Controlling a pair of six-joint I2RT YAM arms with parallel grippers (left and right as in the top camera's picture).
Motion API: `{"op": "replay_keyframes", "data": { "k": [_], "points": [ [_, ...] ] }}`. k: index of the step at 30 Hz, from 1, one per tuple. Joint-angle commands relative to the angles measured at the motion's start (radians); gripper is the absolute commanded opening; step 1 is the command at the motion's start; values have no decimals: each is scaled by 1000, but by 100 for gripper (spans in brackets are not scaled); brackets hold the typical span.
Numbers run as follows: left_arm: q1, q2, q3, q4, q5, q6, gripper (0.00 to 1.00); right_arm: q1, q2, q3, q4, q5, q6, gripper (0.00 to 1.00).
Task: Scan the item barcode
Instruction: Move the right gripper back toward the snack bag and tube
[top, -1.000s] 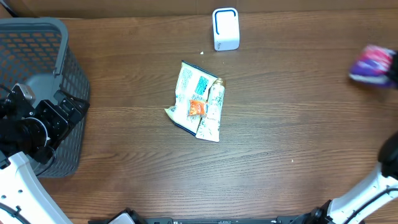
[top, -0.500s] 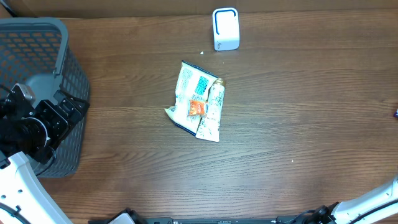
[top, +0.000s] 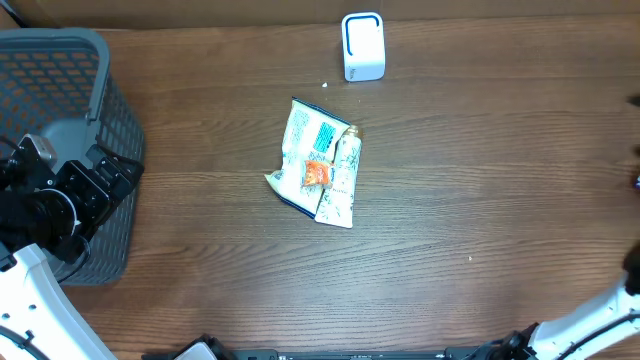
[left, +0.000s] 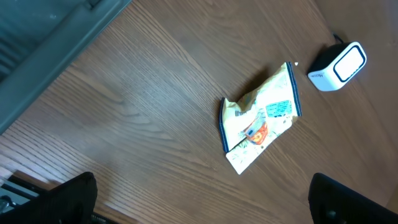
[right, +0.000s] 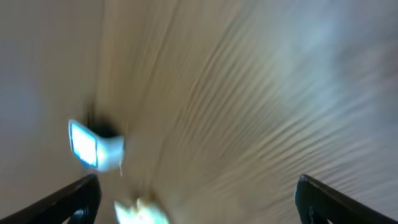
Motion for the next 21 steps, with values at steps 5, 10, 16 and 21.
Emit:
{"op": "replay_keyframes", "data": {
  "k": [5,10,16,21],
  "points": [
    [-7,1,-3,1,3,23,100,442,-42,-33,-75,-89,-365,100],
    [-7,1,-3,1,3,23,100,716,-40,-60,8,-19,-327,95],
    [-7,1,-3,1,3,23,100,969,-40,-96,164,203,-19,72],
    [-7,1,-3,1,3,23,100,1117,-26,-107,246,370,127,59]
  ]
}}
